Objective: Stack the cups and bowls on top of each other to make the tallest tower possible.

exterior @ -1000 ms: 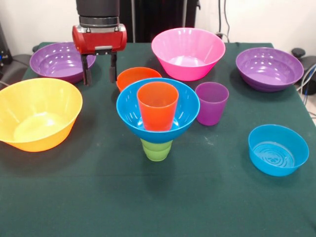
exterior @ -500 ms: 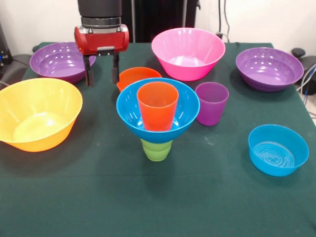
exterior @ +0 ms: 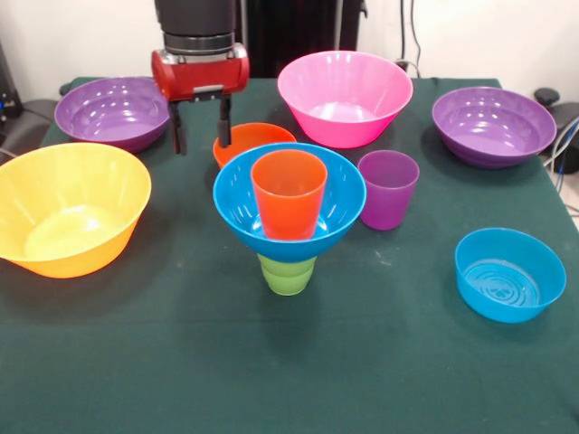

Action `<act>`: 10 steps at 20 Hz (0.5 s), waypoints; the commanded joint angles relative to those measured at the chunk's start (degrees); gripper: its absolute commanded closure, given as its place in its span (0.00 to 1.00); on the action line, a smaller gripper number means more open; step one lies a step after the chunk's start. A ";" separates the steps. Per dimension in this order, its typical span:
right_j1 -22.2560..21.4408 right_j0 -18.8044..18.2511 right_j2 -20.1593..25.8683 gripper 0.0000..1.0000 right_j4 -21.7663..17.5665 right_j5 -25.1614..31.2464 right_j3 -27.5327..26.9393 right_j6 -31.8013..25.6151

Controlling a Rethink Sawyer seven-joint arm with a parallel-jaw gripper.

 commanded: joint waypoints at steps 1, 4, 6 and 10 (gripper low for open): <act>4.99 1.45 1.40 0.00 -2.19 9.20 -0.05 -0.18; 5.61 0.98 1.83 0.00 -2.24 9.56 -0.14 -0.22; 5.86 1.17 1.45 0.00 -2.52 9.84 -0.42 -0.02; 6.37 0.96 1.51 0.00 -3.80 7.35 -0.90 0.38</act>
